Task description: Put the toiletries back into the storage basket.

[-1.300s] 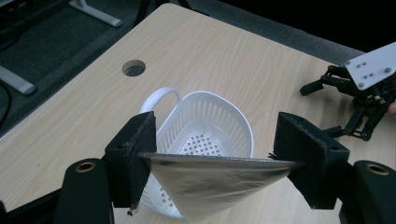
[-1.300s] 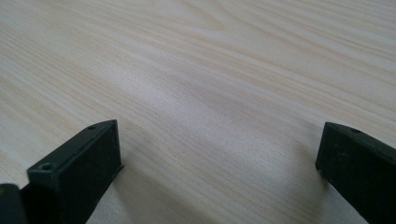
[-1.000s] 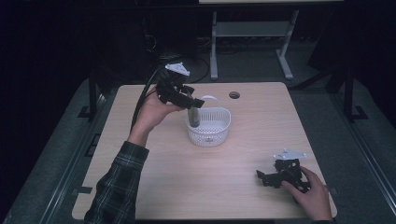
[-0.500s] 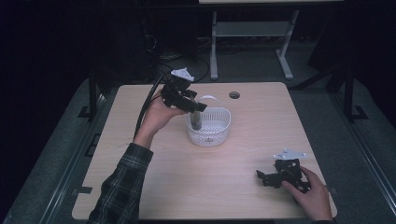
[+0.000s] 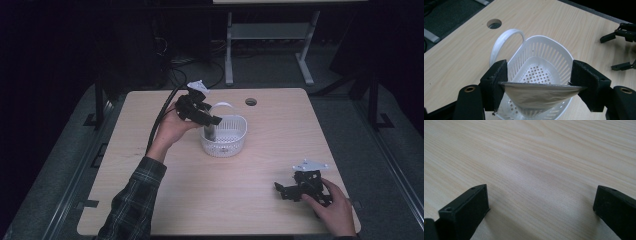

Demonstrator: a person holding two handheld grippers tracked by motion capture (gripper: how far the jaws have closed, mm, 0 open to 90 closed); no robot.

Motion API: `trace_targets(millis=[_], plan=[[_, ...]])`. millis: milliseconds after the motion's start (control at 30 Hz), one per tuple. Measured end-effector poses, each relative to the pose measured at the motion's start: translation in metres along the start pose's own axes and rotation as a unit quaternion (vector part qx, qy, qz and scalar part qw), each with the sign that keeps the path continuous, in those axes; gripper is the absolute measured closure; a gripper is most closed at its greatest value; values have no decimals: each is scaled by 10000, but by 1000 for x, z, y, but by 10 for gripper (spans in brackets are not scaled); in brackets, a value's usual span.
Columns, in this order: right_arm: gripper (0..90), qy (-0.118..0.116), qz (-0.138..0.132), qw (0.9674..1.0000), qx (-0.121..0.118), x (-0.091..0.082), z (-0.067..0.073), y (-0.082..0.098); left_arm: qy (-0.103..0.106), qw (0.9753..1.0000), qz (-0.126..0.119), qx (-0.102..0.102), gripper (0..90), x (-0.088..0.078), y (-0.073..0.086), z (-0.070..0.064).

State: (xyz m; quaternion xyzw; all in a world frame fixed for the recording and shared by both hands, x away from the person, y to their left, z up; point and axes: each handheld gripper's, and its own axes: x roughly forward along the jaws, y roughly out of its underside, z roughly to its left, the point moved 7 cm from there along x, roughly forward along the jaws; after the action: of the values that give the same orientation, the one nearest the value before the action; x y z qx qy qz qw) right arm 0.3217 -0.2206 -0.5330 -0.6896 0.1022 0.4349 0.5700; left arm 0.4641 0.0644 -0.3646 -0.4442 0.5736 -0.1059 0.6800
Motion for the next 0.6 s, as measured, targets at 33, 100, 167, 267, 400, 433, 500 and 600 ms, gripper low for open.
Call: trace_targets(millis=[33, 100, 167, 267, 400, 433, 500, 600], plan=[[0, 2, 1, 10000, -3, 0, 0, 0, 6, 10000, -15, -25, 296, 1, 1, 0], [0, 0, 1, 10000, -3, 0, 0, 0, -2, 10000, 34, -19, 296, 3, 3, 0], [0, 1, 2, 10000, -3, 0, 0, 0, -9, 10000, 29, -39, 296, 6, 5, 1], [0, 1, 2, 10000, -6, 0, 0, 0, -10, 10000, 70, -19, 296, 9, 9, 1], [0, 0, 2, 10000, -5, 0, 0, 0, 5, 9999, 105, -69, 296, 15, 13, 1], [0, 0, 2, 10000, -6, 0, 0, 0, -2, 9999, 131, -47, 296, 15, 14, 2], [0, 0, 2, 10000, -6, 0, 0, 0, -18, 9999, 146, -38, 296, 17, 16, 2], [0, 2, 2, 10000, -6, 0, 0, 0, -16, 9998, 172, -39, 296, 19, 19, 2]])
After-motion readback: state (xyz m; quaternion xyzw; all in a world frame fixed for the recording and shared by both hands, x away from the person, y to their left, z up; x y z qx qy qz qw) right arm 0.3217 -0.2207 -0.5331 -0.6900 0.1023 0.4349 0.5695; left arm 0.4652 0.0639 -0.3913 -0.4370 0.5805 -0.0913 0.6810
